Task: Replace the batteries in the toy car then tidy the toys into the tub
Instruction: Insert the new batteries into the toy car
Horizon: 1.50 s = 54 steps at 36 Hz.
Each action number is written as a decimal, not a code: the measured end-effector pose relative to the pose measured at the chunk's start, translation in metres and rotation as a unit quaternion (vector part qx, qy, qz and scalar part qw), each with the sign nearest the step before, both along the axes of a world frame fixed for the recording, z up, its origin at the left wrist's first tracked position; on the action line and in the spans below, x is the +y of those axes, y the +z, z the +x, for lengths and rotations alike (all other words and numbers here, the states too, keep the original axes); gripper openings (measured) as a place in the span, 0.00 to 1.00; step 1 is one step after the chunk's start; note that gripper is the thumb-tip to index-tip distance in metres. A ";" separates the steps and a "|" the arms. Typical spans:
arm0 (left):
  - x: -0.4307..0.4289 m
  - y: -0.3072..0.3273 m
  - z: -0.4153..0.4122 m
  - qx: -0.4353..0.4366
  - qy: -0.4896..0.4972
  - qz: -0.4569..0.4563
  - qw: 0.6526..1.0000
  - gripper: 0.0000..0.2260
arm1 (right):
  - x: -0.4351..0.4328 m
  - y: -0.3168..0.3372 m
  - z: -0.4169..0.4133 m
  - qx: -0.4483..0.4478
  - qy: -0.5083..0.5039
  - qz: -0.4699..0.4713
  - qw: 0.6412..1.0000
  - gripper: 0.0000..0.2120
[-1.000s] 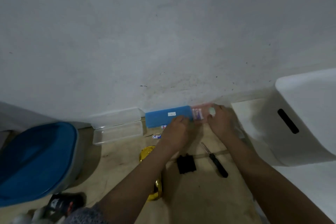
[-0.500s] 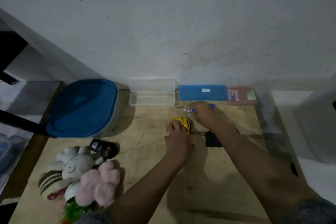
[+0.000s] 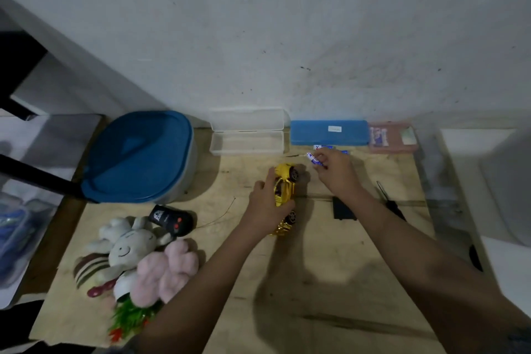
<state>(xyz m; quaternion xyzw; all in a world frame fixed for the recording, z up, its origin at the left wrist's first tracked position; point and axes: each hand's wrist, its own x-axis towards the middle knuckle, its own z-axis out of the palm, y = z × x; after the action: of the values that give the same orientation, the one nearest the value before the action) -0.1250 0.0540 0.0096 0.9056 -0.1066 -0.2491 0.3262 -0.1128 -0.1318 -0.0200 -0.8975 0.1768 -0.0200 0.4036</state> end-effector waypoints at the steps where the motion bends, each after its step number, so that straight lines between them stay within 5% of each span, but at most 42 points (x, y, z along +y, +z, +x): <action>1: 0.005 0.000 0.000 0.005 0.000 -0.026 1.000 0.36 | 0.000 0.002 -0.001 -0.008 -0.011 0.026 1.000 0.15; 8: 0.022 -0.006 -0.002 0.016 0.012 -0.077 0.997 0.28 | 0.002 0.010 -0.011 -0.009 -0.054 0.119 0.991 0.15; 18: 0.026 -0.002 0.004 -0.043 0.029 -0.002 0.999 0.29 | 0.008 0.023 -0.021 -0.002 -0.079 0.146 0.986 0.15; 24: 0.019 0.019 0.015 -0.022 0.079 -0.172 0.982 0.26 | 0.003 0.052 -0.019 -0.032 -0.083 0.228 0.970 0.20; 29: -0.004 0.051 0.024 0.098 0.113 -0.387 0.910 0.26 | 0.001 0.092 -0.013 -0.097 -0.073 0.265 0.956 0.17; 34: -0.033 0.077 0.036 0.126 0.058 -0.456 0.879 0.26 | -0.001 0.127 -0.010 -0.168 -0.095 0.270 0.943 0.15; 38: -0.054 0.098 0.038 0.105 0.005 -0.462 0.881 0.31 | -0.006 0.146 -0.010 -0.219 -0.137 0.282 0.924 0.15; 44: -0.069 0.122 0.044 0.049 -0.124 -0.394 0.910 0.53 | -0.020 0.173 -0.012 -0.283 -0.157 0.227 0.919 0.15; 54: -0.076 0.123 0.050 0.028 -0.099 -0.430 0.897 0.55 | -0.012 0.168 -0.009 -0.351 -0.163 0.125 0.914 0.14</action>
<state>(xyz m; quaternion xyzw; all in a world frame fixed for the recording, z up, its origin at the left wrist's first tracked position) -0.0752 -0.0217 0.1330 0.6544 -0.2830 -0.2354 0.6605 -0.1220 -0.1435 0.1477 -0.7335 0.1689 -0.3767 0.5399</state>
